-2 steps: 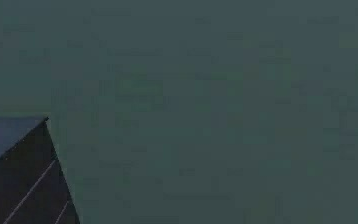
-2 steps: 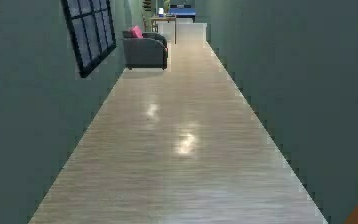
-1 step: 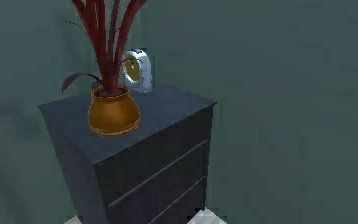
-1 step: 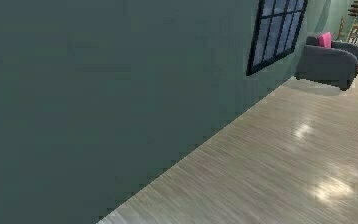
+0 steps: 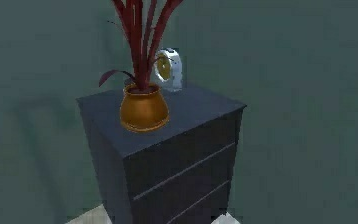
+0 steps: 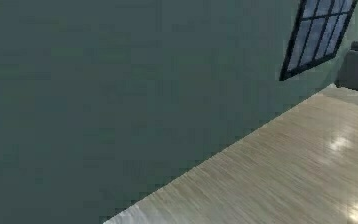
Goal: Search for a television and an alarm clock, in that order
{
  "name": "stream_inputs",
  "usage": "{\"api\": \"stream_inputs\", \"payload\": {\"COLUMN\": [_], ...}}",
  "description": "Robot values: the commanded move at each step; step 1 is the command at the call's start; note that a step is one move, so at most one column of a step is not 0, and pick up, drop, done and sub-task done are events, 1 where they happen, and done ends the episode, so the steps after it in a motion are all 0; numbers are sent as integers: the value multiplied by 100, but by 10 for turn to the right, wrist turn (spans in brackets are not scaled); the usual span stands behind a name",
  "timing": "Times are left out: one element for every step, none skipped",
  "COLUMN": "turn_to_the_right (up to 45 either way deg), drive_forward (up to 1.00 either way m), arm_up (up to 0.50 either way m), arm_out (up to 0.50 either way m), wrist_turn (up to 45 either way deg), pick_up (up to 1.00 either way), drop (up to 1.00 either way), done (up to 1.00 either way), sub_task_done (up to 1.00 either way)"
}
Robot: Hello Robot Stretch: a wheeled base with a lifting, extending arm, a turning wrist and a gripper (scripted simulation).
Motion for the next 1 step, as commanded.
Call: {"api": "stream_inputs", "payload": {"turn_to_the_right": [0], "drive_forward": [0], "arm_up": [0], "arm_out": [0], "wrist_turn": [0], "pick_up": [0], "drop": [0], "done": [100], "sub_task_done": [0]}}
